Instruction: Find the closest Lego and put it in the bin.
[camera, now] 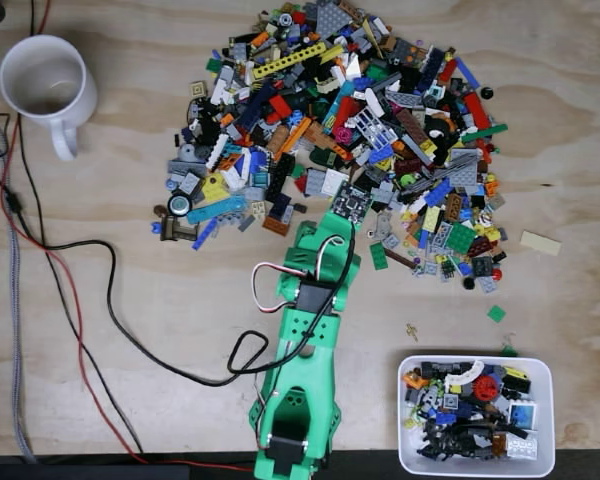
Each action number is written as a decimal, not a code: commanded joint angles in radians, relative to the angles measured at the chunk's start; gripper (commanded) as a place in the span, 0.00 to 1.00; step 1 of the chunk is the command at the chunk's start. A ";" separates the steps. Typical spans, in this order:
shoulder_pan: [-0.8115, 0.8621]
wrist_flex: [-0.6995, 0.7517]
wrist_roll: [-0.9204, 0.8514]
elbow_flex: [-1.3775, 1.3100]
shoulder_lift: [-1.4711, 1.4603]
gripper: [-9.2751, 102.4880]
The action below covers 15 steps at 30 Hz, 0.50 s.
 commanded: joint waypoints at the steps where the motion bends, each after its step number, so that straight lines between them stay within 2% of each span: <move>1: 0.141 -0.126 -0.005 0.052 -0.092 0.24; 11: 0.133 -0.126 -0.006 0.052 -0.091 0.24; 15: 0.209 -0.127 -0.083 0.061 -0.140 0.24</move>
